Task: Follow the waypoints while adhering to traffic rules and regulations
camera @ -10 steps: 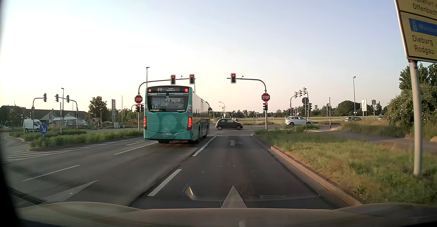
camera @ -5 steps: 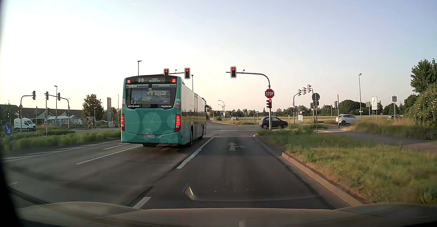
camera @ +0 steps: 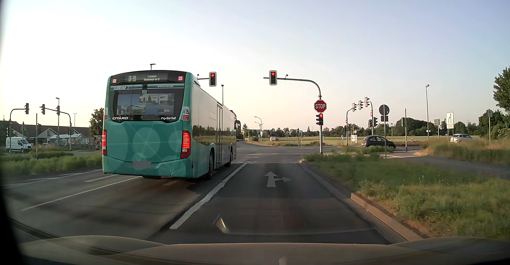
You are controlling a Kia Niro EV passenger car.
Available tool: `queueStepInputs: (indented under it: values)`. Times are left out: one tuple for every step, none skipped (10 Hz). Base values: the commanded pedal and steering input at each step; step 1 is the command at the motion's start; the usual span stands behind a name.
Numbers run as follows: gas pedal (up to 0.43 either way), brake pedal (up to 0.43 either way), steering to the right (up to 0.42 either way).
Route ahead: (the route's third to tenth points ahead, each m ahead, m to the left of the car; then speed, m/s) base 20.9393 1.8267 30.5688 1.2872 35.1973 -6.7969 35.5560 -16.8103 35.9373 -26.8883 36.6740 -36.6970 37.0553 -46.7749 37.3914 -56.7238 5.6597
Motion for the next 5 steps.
queueStepInputs:
  values:
    - [0.0, 0.195, -0.007]
    - [0.0, 0.207, -0.008]
    - [0.0, 0.207, -0.008]
    - [0.0, 0.213, -0.008]
    - [0.0, 0.22, -0.008]
